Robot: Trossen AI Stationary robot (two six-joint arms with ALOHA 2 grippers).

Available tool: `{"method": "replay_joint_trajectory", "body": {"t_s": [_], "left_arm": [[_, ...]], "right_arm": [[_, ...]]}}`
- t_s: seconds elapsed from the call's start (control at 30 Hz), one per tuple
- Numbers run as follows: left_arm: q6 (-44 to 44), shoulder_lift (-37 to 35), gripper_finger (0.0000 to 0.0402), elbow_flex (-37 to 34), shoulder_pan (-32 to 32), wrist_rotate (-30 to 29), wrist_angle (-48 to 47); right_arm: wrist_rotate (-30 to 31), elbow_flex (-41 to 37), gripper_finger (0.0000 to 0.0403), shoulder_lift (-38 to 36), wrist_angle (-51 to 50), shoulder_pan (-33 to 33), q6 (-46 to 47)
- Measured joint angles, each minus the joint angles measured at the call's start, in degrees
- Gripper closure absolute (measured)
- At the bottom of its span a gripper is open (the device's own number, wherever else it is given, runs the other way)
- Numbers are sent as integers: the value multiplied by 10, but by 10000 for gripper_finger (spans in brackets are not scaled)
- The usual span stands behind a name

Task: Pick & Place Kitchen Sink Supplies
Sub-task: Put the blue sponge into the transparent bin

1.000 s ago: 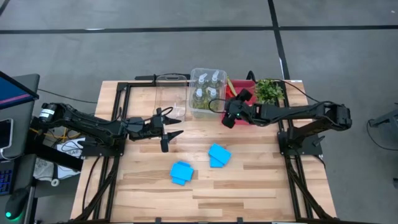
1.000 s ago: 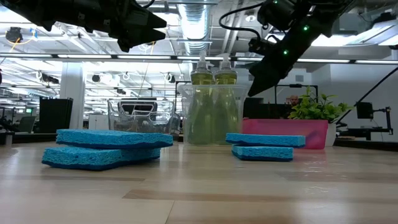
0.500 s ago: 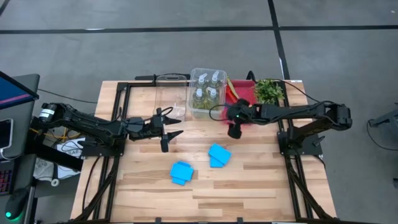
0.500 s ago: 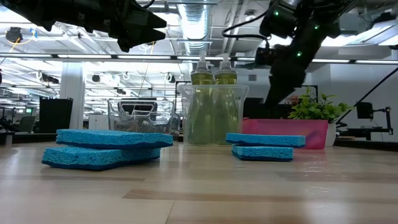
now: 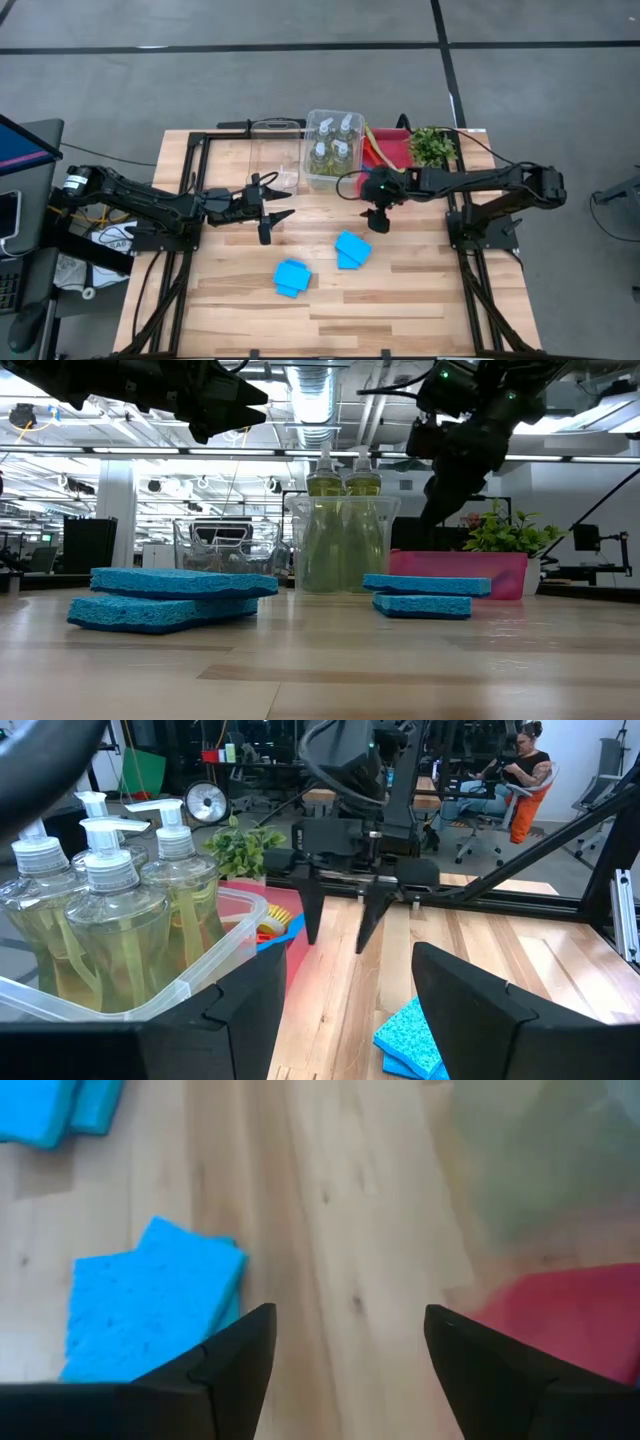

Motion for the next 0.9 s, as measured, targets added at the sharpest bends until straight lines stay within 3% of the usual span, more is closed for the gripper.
{"method": "replay_joint_trajectory", "body": {"t_s": [0.5, 0.6, 0.73, 0.9], "left_arm": [[0, 0, 183, 0, 0, 0, 0], [0, 0, 183, 0, 0, 0, 0], [0, 0, 183, 0, 0, 0, 1], [0, 0, 183, 0, 0, 0, 1]], "right_arm": [[1, 0, 154, 0, -3, 120, 65], [32, 0, 154, 11, 3, 141, 65], [90, 0, 154, 52, 6, 165, 65], [89, 0, 154, 126, 7, 173, 65]]}}
